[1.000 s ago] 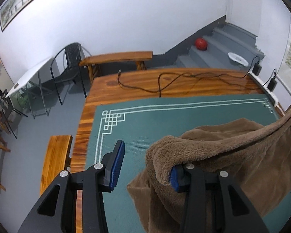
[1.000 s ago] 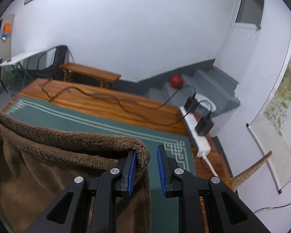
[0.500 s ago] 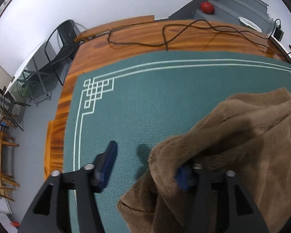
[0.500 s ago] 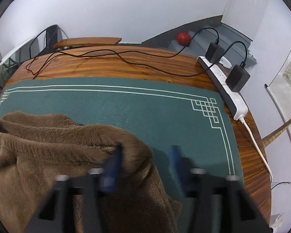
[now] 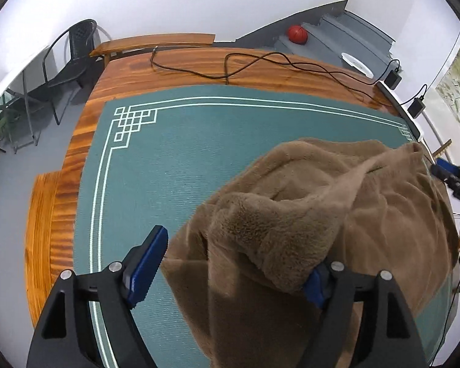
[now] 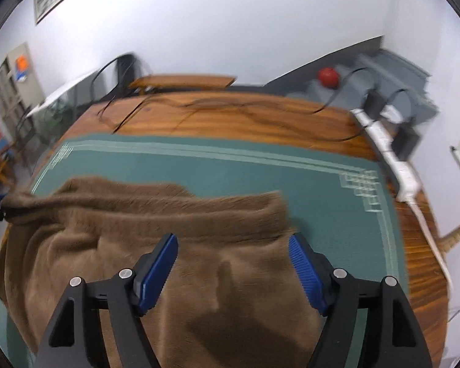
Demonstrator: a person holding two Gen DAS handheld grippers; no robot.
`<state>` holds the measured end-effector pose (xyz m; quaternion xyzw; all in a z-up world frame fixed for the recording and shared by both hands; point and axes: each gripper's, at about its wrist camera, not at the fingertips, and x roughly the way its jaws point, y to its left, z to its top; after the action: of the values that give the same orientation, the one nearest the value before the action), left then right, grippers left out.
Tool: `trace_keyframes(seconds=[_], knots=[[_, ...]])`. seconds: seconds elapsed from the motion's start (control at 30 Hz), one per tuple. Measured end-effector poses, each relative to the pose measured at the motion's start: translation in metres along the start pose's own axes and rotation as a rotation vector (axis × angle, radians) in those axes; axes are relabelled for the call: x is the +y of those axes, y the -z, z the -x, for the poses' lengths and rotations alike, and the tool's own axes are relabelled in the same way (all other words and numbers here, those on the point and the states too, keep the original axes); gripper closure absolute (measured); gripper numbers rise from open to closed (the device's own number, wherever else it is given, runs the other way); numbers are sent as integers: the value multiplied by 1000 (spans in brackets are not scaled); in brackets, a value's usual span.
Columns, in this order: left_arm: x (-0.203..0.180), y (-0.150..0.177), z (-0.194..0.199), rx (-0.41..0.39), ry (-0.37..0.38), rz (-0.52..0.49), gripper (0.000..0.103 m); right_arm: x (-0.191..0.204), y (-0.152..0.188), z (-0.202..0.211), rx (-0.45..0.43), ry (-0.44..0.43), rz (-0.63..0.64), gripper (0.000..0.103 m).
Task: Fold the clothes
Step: 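Lower the folded edge onto the fleece and open both grippers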
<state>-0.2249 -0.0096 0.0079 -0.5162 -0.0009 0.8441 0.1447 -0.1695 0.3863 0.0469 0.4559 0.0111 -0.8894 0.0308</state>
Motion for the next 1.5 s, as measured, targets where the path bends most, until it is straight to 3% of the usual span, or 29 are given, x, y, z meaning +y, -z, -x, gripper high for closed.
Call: trace_keyframes(seconds=[0.1, 0.23, 0.43, 0.57, 0.7, 0.83, 1.0, 1.07, 1.13, 1.17, 1.23, 1.4, 1.5], knots=[[2, -10, 3, -12, 23, 42, 21, 9, 2, -28, 76, -27, 13, 26], [1, -19, 6, 15, 97, 77, 21, 0, 1, -63, 143, 36, -2, 26], [4, 7, 3, 55, 33, 57, 21, -28, -2, -83, 148, 107, -90, 21], [13, 38, 9, 69, 9, 68, 21, -26, -1, -80, 147, 105, -76, 19], [16, 56, 11, 57, -86, 31, 21, -17, 1, -54, 80, 124, -51, 19], [13, 69, 5, 77, -88, 14, 21, 6, 5, -21, 10, 80, 9, 19], [8, 77, -5, 72, -208, -52, 21, 23, 26, -10, 27, 27, 82, 19], [12, 79, -9, 69, -244, -75, 16, 13, 36, -22, 69, 75, 84, 19], [23, 80, -13, 76, -249, -60, 12, -1, 45, -38, 115, 143, 78, 19], [29, 80, -15, 79, -246, -43, 11, -13, 48, -43, 117, 138, 54, 9], [36, 79, -14, 82, -241, -19, 11, -29, 48, -48, 118, 127, -8, 4], [23, 72, 3, 45, -283, -37, 11, -13, 42, -38, 122, 160, 52, 4], [8, 64, 25, -26, -265, -47, 11, -11, 45, -10, 63, 106, 17, 4]])
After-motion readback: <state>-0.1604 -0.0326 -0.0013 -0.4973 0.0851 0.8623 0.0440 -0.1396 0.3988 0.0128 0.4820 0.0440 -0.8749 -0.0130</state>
